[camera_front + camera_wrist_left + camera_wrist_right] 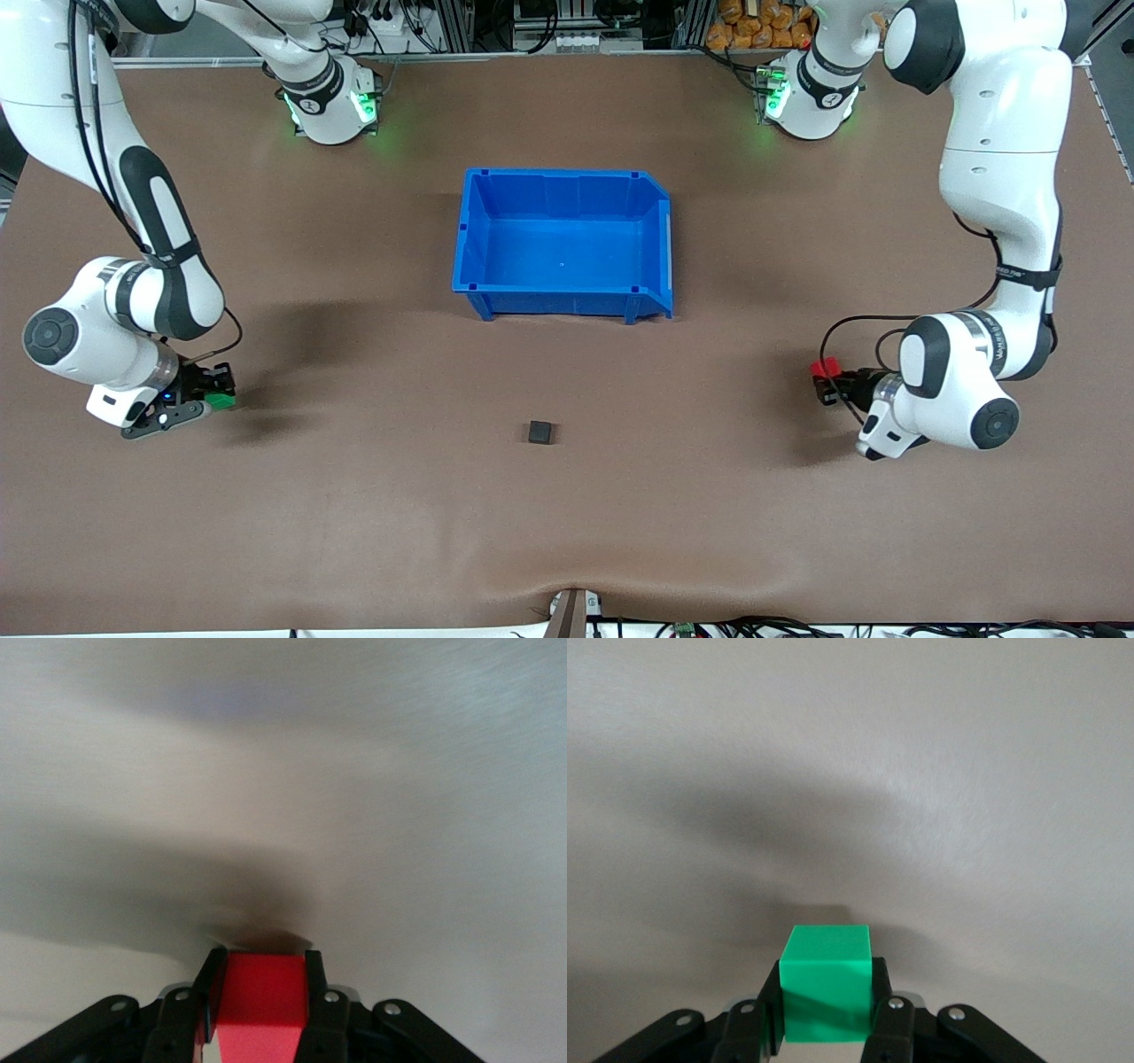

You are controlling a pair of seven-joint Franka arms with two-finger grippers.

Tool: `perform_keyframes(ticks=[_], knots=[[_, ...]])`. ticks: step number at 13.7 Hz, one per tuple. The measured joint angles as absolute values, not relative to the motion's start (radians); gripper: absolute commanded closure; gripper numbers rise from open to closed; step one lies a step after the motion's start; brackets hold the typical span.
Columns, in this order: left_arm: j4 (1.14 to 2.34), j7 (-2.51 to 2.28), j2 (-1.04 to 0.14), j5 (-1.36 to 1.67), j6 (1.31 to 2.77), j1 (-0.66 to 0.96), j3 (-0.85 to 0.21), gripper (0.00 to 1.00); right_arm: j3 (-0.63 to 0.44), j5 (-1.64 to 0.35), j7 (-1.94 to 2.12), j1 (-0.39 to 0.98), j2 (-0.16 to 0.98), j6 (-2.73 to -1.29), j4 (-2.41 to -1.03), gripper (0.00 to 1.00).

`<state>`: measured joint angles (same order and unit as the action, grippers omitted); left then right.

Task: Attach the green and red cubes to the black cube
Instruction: 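Carry the green cube with the right gripper while the left gripper carries red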

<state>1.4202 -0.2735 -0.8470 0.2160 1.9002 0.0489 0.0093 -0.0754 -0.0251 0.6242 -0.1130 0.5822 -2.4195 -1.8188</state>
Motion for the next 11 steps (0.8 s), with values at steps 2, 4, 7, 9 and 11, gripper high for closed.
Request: perform_keyframes(ticks=[2,4,7,9,11], knots=[[1.385,-0.363,-0.868,0.26,1.916,0.059,0.001,1.0,-0.076,-0.025,0.755,-0.118,0.575,-2.42,-1.797,1.0],[1.366,-0.465,-0.878,0.292,1.94,0.083,-0.002,1.0,-0.077,-0.025,0.903,-0.122,0.574,-2.419,-1.768,1.0],[1.357,-0.662,-0.886,0.357,2.013,0.154,-0.006,1.0,-0.075,-0.026,1.153,-0.123,0.574,-2.415,-1.716,1.0],[1.342,-0.799,-0.893,0.375,2.05,0.201,-0.007,1.0,-0.07,-0.026,1.294,-0.123,0.574,-2.392,-1.677,1.0],[1.322,-0.93,-0.902,0.394,2.066,0.237,-0.007,1.0,-0.043,-0.026,1.39,-0.123,0.573,-2.344,-1.621,1.0]])
